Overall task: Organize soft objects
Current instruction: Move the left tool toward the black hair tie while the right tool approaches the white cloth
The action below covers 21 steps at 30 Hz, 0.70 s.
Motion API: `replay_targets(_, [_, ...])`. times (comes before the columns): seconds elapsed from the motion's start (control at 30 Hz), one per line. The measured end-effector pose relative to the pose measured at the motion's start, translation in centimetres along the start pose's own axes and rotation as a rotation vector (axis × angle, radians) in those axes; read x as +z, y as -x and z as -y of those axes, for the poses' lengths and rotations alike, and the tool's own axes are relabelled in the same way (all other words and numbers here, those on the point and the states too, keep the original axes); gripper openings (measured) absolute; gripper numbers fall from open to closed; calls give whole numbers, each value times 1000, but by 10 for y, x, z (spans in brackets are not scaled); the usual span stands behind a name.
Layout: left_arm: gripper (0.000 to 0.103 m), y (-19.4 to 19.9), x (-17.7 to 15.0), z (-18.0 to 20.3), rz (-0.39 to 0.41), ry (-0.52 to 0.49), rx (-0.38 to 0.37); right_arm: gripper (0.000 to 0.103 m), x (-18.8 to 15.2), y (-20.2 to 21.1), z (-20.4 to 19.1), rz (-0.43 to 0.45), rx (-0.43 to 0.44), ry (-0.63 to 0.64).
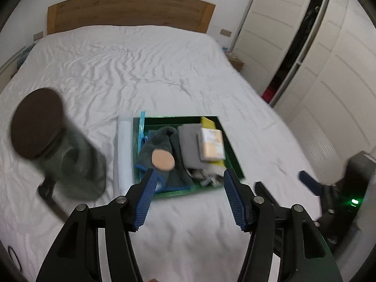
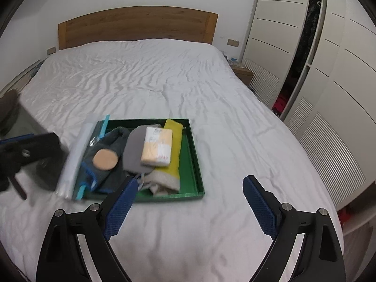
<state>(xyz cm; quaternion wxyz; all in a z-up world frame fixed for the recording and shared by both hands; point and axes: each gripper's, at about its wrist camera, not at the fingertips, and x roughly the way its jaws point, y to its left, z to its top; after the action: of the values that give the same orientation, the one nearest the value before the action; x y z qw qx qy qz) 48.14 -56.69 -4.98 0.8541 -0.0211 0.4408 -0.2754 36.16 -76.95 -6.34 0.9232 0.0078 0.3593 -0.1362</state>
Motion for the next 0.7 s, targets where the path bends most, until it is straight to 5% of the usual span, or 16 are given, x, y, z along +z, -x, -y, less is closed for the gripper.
replay_targets(0.27, [53,102,-102,-58,-88,-129,-31,92,-63,108,-68,-67,77,33])
replay_targets(0.5, [53,158,-201,-202,-279,-61,159,92,-124,152,-173,-175,247,22])
replay_targets(0.7, [57,173,-223,-322,-268,81,326,92,-162,139,-270,-247,376,-9])
